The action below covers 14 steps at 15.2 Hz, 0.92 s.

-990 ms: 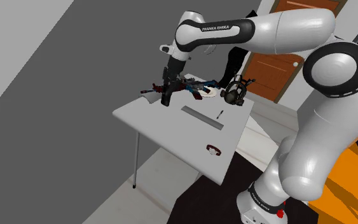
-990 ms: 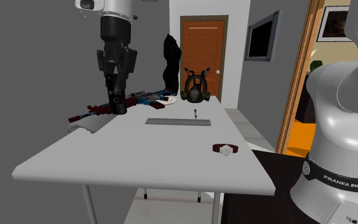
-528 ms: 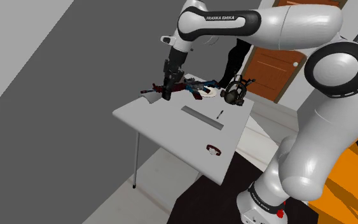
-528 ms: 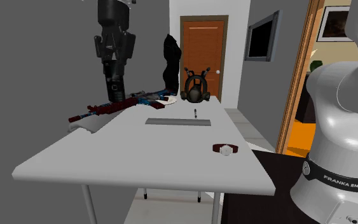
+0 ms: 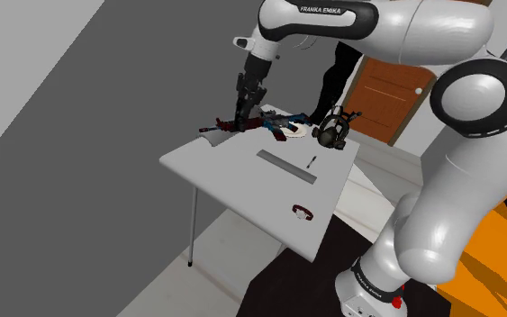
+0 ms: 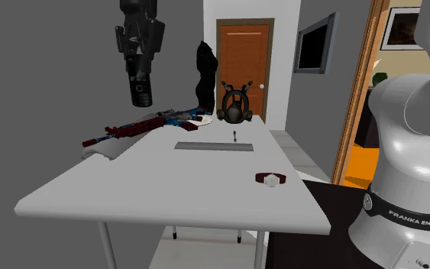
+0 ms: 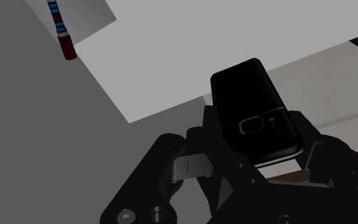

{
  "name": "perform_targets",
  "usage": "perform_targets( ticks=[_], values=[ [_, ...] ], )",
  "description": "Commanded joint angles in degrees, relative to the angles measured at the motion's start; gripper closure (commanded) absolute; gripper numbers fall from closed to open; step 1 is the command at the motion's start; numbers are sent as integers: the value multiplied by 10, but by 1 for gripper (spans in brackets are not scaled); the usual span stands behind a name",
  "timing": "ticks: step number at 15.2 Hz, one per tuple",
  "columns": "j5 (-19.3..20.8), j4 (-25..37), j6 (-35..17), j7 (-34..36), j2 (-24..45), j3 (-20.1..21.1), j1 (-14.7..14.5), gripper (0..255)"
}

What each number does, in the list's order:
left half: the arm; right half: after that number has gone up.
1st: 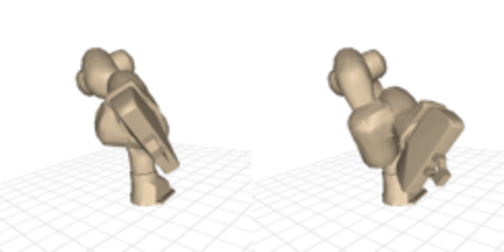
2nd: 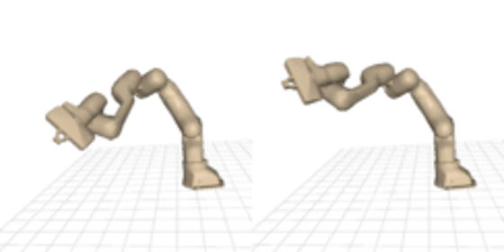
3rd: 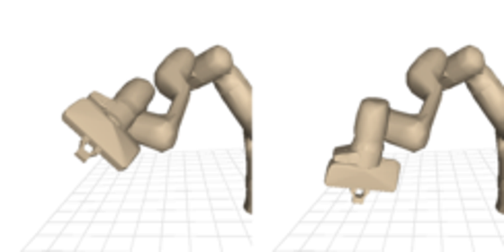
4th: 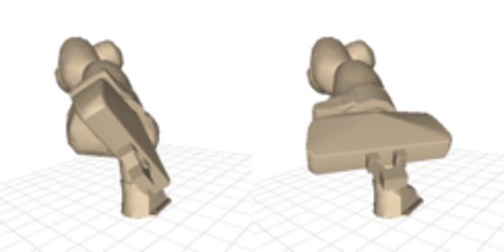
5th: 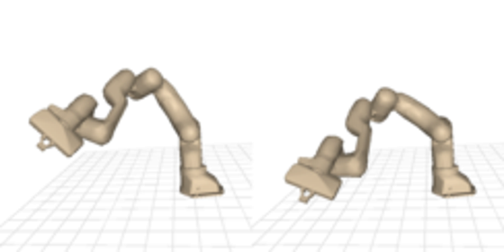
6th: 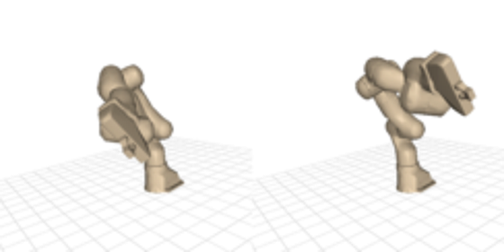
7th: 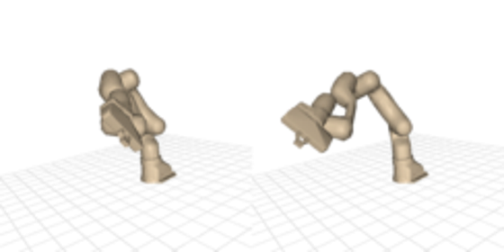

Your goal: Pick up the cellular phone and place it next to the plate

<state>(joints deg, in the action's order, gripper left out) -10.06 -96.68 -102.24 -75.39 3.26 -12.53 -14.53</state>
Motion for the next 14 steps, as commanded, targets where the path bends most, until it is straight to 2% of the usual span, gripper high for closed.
perform_targets(
  ticks=[1,8,14],
  values=[
    [-3,11,8,-24,7,-11,13,255],
    [-20,67,40,-118,50,-53,69,255],
    [-45,149,79,-197,112,-83,126,255]
  ],
)
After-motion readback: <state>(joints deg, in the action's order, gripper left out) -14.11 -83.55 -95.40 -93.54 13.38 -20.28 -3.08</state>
